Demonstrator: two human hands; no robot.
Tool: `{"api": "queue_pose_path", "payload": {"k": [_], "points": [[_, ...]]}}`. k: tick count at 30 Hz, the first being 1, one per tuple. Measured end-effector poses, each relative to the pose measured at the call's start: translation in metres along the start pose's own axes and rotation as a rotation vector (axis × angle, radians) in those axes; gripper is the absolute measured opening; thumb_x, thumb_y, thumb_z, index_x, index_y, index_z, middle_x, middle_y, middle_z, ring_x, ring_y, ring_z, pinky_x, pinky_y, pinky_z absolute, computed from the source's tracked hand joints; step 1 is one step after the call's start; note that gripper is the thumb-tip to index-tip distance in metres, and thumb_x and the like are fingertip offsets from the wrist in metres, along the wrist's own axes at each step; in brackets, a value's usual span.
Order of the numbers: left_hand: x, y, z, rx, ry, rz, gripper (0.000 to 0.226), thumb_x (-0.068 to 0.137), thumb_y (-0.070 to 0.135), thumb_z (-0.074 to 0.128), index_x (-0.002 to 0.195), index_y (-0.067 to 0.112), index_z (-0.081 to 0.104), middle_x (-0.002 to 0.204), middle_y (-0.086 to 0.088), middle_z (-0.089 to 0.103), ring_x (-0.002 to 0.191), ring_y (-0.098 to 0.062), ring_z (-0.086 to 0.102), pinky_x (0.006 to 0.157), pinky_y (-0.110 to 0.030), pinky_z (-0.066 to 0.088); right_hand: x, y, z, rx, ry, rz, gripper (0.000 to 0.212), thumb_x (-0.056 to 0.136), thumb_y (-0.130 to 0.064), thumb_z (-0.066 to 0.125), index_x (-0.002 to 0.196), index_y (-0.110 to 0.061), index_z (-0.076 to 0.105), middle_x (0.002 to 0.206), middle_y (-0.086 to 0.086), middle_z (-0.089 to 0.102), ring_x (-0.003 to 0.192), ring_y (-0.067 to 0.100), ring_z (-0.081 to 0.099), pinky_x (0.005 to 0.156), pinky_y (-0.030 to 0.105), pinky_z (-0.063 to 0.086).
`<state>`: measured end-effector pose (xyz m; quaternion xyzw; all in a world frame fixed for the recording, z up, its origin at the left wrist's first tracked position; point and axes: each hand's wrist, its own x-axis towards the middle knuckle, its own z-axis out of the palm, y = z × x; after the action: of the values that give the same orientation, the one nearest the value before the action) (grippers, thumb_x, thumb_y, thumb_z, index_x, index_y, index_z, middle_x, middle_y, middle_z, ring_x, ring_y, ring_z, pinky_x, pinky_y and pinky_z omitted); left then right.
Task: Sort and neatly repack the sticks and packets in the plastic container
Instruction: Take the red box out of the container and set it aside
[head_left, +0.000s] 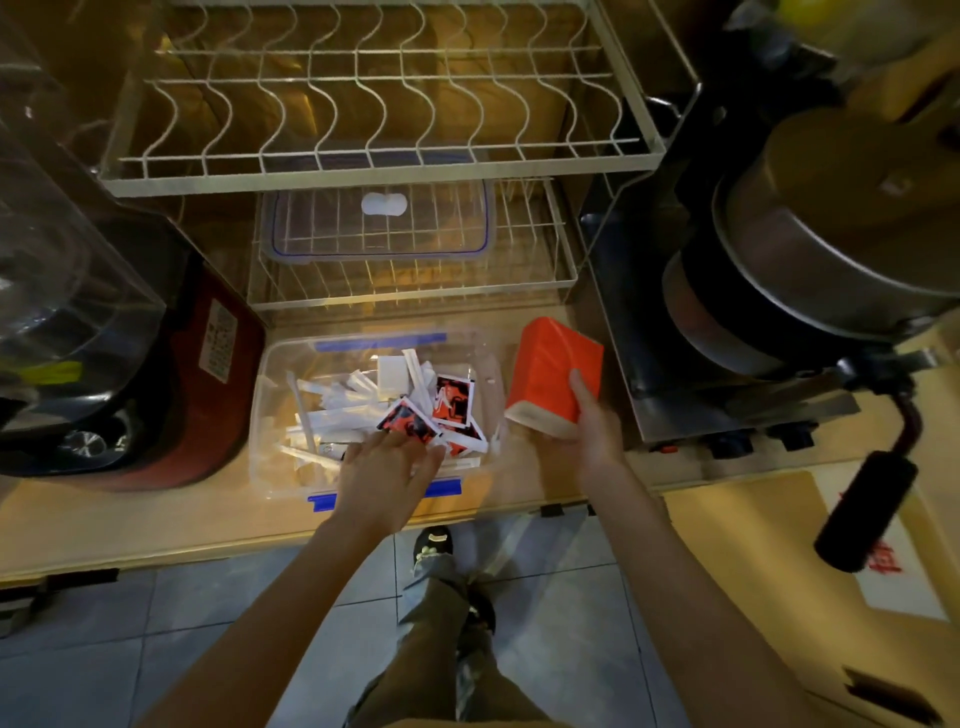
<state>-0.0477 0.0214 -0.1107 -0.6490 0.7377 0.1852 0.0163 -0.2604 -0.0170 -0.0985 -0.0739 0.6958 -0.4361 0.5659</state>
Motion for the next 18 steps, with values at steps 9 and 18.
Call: {"api": "queue_pose_path", "payload": {"k": [9, 18], "points": [[0.003, 0.002, 0.005, -0.057, -0.020, -0.074, 0.077, 0.078, 0.056, 0.003, 0.107, 0.020, 0.064, 0.116, -0.002, 0.064, 0.110, -0.023, 0.052, 0.091, -0.036, 0.041, 0.018, 0.004, 0.001, -0.390, 0.026, -0.237, 0.055, 0.086, -0.028, 0.063, 0.131, -0.005, 0.041, 0.130, 0.016, 0.054, 0.115, 0.030, 0.054, 0.087, 0.029, 0.041], [0.002, 0.004, -0.008, -0.198, -0.127, -0.082, 0.054, 0.090, 0.052, 0.021, 0.111, 0.021, 0.061, 0.113, -0.002, 0.064, 0.104, -0.021, 0.055, 0.080, -0.030, 0.040, 0.010, 0.000, 0.022, -0.892, 0.151, -0.491, 0.051, 0.091, -0.021, 0.053, 0.134, -0.001, 0.036, 0.139, 0.020, 0.038, 0.131, 0.034, 0.031, 0.108, 0.041, 0.030]]}}
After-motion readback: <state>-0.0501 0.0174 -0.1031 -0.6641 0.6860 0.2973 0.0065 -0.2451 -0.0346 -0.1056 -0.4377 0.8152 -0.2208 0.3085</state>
